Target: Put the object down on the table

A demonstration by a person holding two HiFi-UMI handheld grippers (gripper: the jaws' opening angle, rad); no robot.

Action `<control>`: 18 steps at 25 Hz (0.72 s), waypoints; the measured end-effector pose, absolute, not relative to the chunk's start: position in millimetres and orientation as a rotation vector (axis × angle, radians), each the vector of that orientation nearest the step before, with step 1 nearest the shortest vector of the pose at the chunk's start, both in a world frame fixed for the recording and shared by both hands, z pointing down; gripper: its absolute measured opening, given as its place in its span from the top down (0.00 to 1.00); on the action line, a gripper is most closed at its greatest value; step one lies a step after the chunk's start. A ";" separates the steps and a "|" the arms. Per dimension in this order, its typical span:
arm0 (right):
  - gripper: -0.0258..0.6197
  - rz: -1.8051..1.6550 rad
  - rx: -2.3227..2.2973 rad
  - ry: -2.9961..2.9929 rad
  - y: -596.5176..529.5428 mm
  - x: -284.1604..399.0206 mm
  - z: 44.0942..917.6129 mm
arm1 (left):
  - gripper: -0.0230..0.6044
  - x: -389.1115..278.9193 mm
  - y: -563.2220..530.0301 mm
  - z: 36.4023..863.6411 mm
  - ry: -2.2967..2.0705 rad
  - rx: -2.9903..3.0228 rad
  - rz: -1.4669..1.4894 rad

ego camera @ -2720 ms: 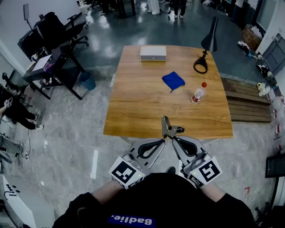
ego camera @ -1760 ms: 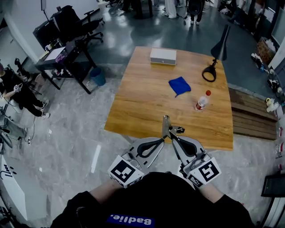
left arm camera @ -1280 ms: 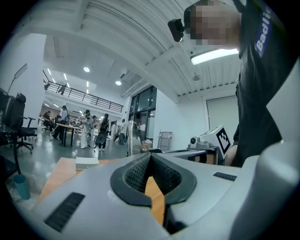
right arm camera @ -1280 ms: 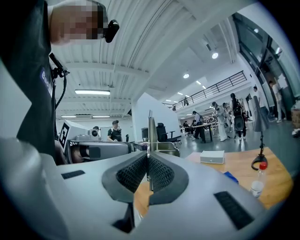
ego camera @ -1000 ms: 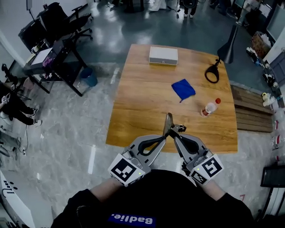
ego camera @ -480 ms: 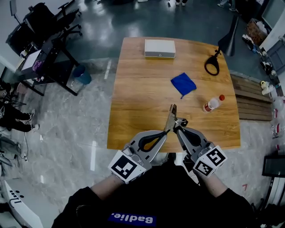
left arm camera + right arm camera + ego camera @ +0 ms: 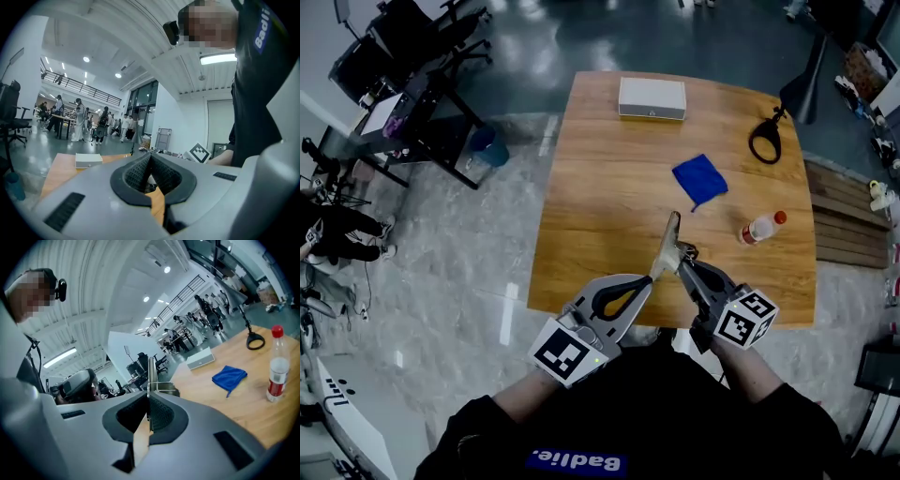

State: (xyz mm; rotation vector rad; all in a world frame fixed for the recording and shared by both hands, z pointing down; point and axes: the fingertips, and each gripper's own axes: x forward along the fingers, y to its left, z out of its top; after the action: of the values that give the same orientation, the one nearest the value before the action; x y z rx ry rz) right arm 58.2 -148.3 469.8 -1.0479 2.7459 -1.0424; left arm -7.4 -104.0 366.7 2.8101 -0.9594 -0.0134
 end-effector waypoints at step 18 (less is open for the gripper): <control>0.95 -1.785 -1.008 2.332 -179.9 75.1 617.3 | 0.95 -13.8 -113.5 371.3 -1.104 2.761 0.026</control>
State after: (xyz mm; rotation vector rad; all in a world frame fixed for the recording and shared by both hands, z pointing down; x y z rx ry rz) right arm 75.1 -179.9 617.3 -1.0084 2.3324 -1.7854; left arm -13.8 -113.5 371.3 2.7606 -1.1040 0.0255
